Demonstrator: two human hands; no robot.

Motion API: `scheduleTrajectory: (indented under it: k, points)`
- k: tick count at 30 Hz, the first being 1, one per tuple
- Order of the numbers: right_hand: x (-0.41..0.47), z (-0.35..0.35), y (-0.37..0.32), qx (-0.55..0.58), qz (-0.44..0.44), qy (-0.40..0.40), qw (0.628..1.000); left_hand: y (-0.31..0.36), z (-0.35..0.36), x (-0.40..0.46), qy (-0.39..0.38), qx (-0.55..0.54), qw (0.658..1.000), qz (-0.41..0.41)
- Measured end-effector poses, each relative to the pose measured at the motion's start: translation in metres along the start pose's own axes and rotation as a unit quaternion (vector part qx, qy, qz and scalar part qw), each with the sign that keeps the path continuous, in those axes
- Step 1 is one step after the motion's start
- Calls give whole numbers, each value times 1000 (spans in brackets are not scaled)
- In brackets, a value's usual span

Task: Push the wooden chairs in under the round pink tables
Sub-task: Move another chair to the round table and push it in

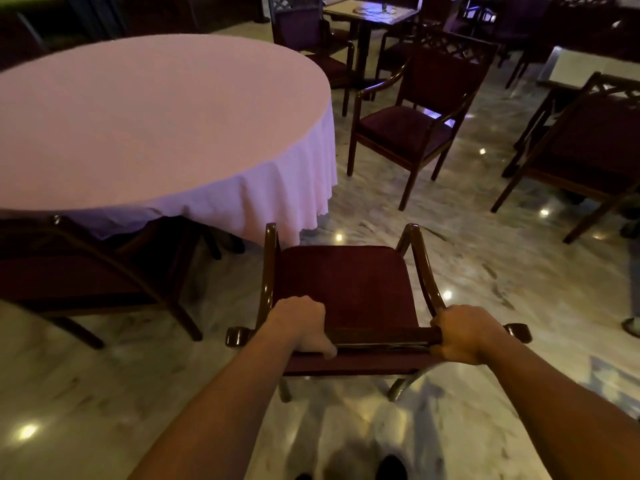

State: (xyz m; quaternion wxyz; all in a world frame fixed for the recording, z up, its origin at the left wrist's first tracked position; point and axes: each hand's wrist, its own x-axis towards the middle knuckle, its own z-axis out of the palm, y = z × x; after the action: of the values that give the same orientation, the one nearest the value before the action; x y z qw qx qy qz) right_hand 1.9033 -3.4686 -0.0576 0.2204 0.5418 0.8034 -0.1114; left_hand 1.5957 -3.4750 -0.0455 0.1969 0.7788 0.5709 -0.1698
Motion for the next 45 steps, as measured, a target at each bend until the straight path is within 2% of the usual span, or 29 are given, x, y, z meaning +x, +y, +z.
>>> scheduleTrajectory:
  k: [3, 9, 12, 27, 37, 45]
  points:
    - [4, -1, 10, -19, -11, 4, 1000, 4, -2, 5, 5, 4, 1000, 9]
    - [19, -8, 48, -29, -19, -4, 999, 27, 10, 19, 95, -5, 995, -6]
    - [33, -13, 79, -21, -22, -2, 1000, 47, 6, 34, 116, -12, 993, -20]
    - [123, -47, 222, -65, -180, 33, 981, 138, -36, 125, 95, -89, 980, -154]
    - [199, -75, 292, -66, -224, 48, 971, 171, -74, 189, 93, -144, 961, -218]
    - [254, -112, 345, -57, -247, 29, 967, 199, -108, 246, 87, -155, 948, -263]
